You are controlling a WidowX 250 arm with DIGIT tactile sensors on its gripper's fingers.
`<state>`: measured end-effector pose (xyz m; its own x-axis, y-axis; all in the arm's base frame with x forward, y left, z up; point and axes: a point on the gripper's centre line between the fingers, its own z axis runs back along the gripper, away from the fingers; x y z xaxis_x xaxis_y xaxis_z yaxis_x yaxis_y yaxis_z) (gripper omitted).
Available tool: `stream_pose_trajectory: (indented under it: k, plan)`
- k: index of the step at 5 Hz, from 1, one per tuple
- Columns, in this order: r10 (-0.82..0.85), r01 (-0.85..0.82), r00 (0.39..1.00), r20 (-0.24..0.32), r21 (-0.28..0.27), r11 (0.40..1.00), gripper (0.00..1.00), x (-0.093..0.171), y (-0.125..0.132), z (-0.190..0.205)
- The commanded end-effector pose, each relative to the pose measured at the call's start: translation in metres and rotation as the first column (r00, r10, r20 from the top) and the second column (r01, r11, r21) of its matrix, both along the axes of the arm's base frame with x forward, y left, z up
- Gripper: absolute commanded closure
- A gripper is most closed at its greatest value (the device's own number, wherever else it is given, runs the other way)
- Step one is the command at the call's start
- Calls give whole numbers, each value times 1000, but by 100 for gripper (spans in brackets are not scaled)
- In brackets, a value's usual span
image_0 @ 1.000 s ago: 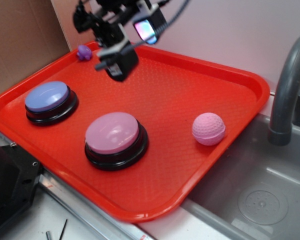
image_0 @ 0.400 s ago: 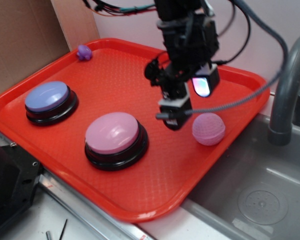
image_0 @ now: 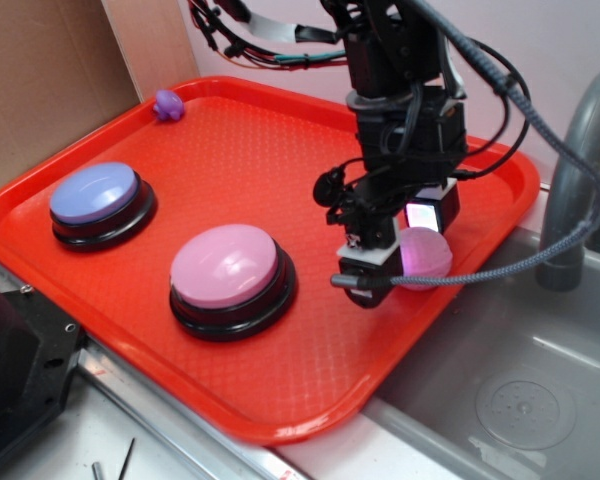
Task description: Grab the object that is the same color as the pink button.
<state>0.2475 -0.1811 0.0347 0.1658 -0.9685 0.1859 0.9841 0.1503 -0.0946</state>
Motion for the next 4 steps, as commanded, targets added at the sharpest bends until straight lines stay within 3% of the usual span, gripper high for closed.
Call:
stream_pose_trajectory:
  k: [1, 2, 3, 4]
  plan:
    - [-6, 5, 999, 34, 7, 1000, 100, -7, -11, 9]
    - [28, -29, 999, 38, 34, 999, 100, -7, -3, 15]
    - [214, -230, 971, 105, 174, 957, 100, -8, 16, 46]
    - [430, -471, 881, 197, 286, 835, 100, -12, 32, 76]
